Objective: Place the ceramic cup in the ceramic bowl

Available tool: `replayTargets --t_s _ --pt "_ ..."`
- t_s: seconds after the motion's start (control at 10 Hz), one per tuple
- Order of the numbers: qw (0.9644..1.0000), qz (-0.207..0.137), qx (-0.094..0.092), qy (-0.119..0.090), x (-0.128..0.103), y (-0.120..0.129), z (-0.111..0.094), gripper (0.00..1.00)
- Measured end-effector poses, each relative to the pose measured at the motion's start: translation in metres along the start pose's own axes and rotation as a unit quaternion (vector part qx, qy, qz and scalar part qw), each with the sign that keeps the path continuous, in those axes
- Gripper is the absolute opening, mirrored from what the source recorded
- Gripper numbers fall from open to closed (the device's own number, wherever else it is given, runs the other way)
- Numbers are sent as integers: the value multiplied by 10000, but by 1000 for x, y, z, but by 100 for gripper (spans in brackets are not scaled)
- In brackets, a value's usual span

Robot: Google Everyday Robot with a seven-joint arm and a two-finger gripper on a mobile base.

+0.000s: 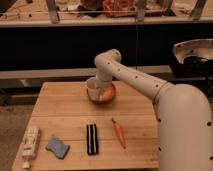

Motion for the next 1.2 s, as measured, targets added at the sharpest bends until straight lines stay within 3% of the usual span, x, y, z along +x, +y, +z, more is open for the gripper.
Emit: replayTargets --t_s 0.2,0.6,1.2 --pt "10000 16 -11 7 1 1 1 18" --pt "10000 55 -27 17 2 1 2 19" --pt "10000 86 -45 24 2 0 4 32"
